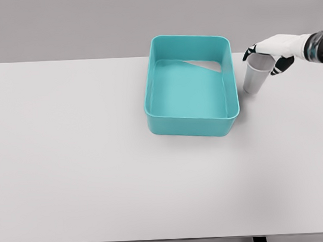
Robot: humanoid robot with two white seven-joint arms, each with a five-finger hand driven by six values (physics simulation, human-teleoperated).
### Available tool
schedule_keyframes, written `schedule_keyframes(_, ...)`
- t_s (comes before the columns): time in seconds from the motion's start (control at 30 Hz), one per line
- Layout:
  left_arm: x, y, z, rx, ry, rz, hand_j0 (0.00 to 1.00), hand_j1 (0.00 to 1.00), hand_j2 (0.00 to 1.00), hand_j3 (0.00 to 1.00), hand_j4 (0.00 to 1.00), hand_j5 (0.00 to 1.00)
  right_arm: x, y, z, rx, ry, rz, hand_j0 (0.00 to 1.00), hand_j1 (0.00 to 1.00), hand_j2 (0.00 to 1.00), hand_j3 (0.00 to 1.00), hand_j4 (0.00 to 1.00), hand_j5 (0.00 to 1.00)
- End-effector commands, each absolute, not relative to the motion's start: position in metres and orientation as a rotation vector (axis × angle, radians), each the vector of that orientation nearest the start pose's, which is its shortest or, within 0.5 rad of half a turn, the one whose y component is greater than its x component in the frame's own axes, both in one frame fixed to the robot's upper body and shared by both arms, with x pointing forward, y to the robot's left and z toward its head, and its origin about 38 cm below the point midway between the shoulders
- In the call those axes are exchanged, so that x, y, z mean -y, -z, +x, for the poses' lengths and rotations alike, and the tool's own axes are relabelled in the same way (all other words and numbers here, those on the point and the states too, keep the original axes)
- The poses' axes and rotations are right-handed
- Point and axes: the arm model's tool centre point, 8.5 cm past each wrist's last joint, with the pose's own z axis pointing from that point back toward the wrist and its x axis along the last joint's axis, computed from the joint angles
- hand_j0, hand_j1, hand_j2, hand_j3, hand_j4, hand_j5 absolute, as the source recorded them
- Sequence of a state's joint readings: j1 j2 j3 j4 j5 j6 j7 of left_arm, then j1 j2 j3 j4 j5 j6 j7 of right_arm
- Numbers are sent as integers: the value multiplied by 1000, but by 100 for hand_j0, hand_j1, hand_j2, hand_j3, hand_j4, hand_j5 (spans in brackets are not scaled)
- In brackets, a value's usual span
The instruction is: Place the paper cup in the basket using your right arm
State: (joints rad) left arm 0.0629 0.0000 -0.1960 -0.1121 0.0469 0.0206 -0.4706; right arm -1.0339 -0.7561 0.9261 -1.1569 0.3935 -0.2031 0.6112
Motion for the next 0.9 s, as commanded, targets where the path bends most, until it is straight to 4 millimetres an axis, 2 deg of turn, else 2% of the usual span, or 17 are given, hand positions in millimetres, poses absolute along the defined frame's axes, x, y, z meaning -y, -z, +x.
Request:
schedule_keyframes(0.0,-226,258,-10,-15,151,-400,100,100,100,100,100,100,330,-259,524,1002,-1851,-659,78,78,78,78,78,78)
schedule_keyframes(0.17,-226,258,-10,-13,151,-400,100,100,100,100,100,100,331,-264,523,1013,-1850,-667,78,78,78,78,78,78)
schedule_keyframes(0.27,-226,258,-10,-13,151,-400,100,100,100,100,100,100,328,-280,521,1064,-1845,-687,78,78,78,78,78,78)
schedule_keyframes(0.63,-226,258,-10,-15,151,-400,100,100,100,100,100,100,319,-308,517,1155,-1837,-725,78,78,78,78,78,78)
schedule_keyframes(0.87,-226,258,-10,-15,151,-400,100,100,100,100,100,100,322,-314,515,1167,-1827,-737,75,75,75,75,75,75)
